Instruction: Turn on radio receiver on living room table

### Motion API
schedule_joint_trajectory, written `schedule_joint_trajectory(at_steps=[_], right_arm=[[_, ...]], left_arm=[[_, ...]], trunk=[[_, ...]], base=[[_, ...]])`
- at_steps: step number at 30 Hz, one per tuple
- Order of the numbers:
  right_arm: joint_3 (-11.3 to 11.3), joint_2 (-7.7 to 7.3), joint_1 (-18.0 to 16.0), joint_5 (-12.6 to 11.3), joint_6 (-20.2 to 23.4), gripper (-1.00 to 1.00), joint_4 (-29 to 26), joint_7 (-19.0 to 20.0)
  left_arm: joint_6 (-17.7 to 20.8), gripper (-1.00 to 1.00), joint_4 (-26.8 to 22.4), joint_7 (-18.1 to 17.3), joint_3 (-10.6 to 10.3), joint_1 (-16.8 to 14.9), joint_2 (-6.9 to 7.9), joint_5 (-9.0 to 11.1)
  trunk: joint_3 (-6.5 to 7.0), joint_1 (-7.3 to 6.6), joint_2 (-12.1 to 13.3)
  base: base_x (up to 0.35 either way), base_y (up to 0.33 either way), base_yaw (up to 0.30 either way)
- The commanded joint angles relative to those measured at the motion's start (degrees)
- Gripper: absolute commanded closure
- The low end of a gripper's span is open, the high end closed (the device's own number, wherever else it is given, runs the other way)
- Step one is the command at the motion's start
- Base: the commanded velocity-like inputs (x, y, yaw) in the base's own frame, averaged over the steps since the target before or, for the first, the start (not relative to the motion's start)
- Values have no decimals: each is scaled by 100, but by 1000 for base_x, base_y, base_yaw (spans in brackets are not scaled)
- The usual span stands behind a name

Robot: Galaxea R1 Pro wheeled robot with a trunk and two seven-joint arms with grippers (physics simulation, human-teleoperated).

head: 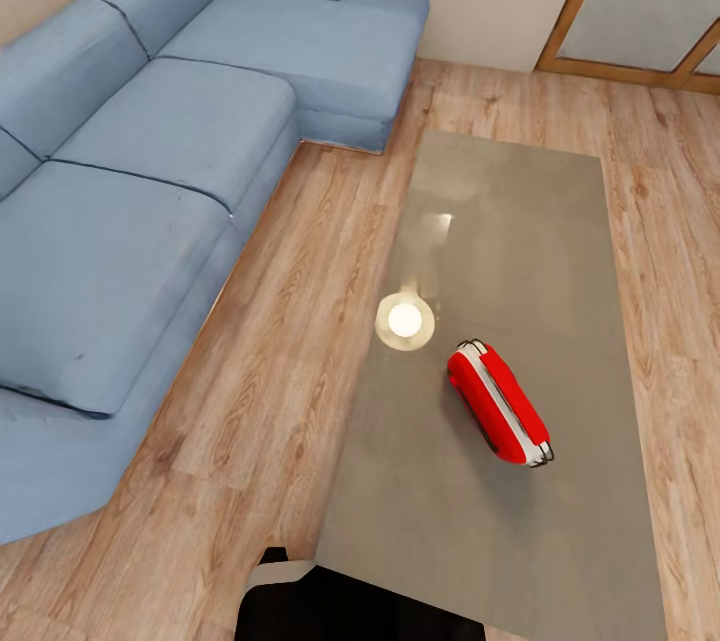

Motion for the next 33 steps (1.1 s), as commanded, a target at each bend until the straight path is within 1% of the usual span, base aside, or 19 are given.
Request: schedule_joint_trajectory(at_steps=[1,15,20,29,31,33], right_arm=[[-3,0,0,-4,-3,-100,0,0],[-8,1,0,-5,-8,-100,0,0],[-5,1,0,5,-16,-100,0,0],[-4,9,0,11,-16,-100,0,0],[-3,37,0,13,-17,-100,0,0],[-8,104,0,24,-29,-100,0,0]], left_arm=[[-1,100,0,1,1,1,1,2],[2,100,0,2,29,2,56,14],[-14,100,-34,-5,14,2,64,-82],[-29,100,-34,-5,-2,2,90,-83],[-29,100,-36,-5,-2,2,90,-87],[-29,100,-36,-5,-4,2,91,-86]], trunk=[[1,0,0],[109,0,0],[155,0,0],[237,0,0],[256,0,0],[274,0,0]], base=[[0,0,0],[0,0,0],[0,0,0],[0,0,0],[0,0,0],[0,0,0]])
